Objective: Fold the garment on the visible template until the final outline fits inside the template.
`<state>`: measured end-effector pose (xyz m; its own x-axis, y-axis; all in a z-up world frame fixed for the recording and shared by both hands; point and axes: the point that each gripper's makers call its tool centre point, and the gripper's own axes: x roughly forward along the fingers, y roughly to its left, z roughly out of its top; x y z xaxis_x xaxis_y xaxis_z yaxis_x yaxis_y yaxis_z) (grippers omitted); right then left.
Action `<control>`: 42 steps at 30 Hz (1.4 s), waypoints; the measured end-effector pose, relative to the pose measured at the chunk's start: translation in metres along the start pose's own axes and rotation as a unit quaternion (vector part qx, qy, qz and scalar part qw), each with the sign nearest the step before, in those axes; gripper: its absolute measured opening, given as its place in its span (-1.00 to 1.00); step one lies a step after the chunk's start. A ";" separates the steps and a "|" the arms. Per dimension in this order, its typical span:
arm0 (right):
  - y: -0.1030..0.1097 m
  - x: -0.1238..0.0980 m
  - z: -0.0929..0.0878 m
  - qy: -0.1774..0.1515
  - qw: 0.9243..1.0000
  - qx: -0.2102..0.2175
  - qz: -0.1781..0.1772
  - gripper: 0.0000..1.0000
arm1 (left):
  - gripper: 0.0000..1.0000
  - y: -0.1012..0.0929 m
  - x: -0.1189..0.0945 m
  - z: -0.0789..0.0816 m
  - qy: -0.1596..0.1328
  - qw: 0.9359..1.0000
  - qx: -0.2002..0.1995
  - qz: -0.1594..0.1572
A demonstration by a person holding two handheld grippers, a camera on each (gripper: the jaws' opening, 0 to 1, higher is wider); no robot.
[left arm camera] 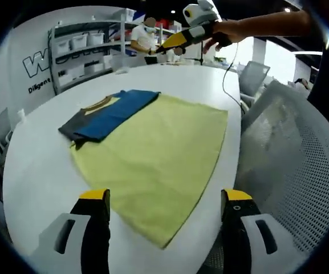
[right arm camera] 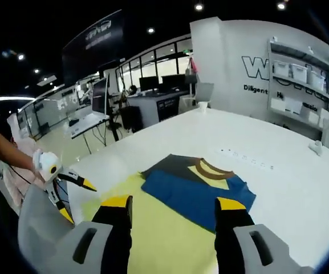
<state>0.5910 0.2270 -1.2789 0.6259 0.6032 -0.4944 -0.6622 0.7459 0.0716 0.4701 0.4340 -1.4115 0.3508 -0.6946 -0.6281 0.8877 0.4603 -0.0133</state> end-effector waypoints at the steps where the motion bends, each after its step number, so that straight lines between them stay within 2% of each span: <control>1: 0.003 -0.003 -0.002 0.000 1.000 -0.013 0.002 0.10 | 0.54 0.000 0.000 0.000 0.002 1.000 0.005 -0.001; 7: 0.016 -0.013 -0.016 0.016 0.998 -0.053 0.013 0.07 | 0.41 0.003 0.002 -0.002 0.002 1.000 -0.008 -0.001; 13: 0.035 -0.019 -0.036 0.042 0.994 -0.095 0.043 0.04 | 0.30 0.003 0.005 -0.006 0.011 1.000 -0.001 -0.005; 18: 0.040 -0.020 -0.048 0.042 0.993 -0.090 0.057 0.02 | 0.25 0.004 -0.001 -0.011 0.013 1.000 -0.006 0.000; 26: 0.045 -0.023 -0.071 0.045 0.994 -0.077 0.059 0.01 | 0.09 -0.002 -0.006 -0.020 0.039 0.999 0.018 -0.012; 29: 0.047 -0.030 -0.094 0.071 0.991 -0.093 0.060 -0.01 | 0.04 -0.003 -0.006 -0.024 0.048 0.998 0.021 -0.017; 31: 0.046 -0.034 -0.110 0.085 0.991 -0.085 0.052 -0.14 | 0.04 -0.003 -0.006 -0.025 0.052 0.998 0.030 -0.020; 32: 0.048 -0.037 -0.117 0.091 0.991 -0.079 0.058 -0.24 | -0.01 -0.002 -0.007 -0.026 0.053 0.997 0.051 -0.019; 34: 0.050 -0.041 -0.128 0.099 0.991 -0.075 0.058 -0.41 | -0.13 -0.002 -0.007 -0.026 0.051 0.997 0.056 -0.022; 38: 0.053 -0.051 -0.154 0.124 0.988 -0.077 0.058 -0.38 | -0.17 -0.005 -0.003 -0.029 0.063 0.996 0.050 -0.036; 42: 0.061 -0.061 -0.180 0.167 0.977 -0.106 0.076 -0.34 | -0.23 -0.013 -0.002 -0.032 0.078 0.991 0.089 -0.056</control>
<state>0.4385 0.1848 -1.4003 0.3674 0.5500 -0.7500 -0.8294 0.5587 0.0034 0.4489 0.4470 -1.4346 0.2093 -0.6352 -0.7434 0.9619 0.2704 0.0398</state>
